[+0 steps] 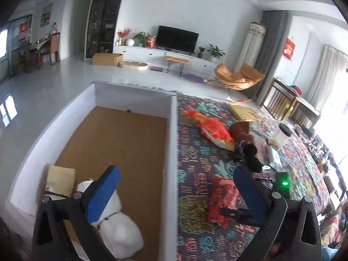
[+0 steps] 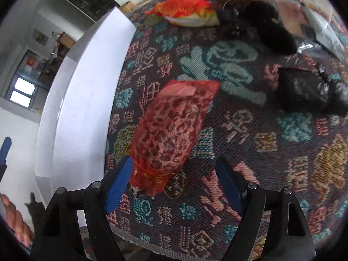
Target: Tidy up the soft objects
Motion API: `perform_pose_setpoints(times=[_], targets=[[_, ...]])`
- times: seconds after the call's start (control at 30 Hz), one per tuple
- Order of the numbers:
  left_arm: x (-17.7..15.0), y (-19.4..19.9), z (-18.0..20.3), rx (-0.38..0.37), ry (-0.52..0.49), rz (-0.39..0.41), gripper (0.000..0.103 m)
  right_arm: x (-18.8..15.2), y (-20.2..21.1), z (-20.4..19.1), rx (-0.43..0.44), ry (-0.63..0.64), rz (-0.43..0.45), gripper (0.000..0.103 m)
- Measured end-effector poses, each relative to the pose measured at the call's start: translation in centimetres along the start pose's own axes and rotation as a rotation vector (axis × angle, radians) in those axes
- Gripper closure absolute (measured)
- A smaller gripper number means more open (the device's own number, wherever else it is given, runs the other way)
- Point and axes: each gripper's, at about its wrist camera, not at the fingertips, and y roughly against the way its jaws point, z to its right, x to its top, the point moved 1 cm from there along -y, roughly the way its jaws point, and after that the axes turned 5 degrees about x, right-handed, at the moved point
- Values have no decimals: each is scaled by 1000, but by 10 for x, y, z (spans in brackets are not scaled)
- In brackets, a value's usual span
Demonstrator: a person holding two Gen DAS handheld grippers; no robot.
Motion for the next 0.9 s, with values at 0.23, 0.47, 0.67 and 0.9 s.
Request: perform_pose_setpoints(times=[0.23,0.47,0.67,0.9], targets=[[-22,-15,67,-85,-113,-52,0,2,32,23,-118,43,176,83],[-65,-73,125,-163,-187,-166,0,5,170,110,-236,-80,493,81],[-91,-152,174,-82,-305,-206,0,28,198,224,-444,-197,470,26],[-103,-203,204,-37,-434,-233,0,-9,182,216,-632,-263,455,26]])
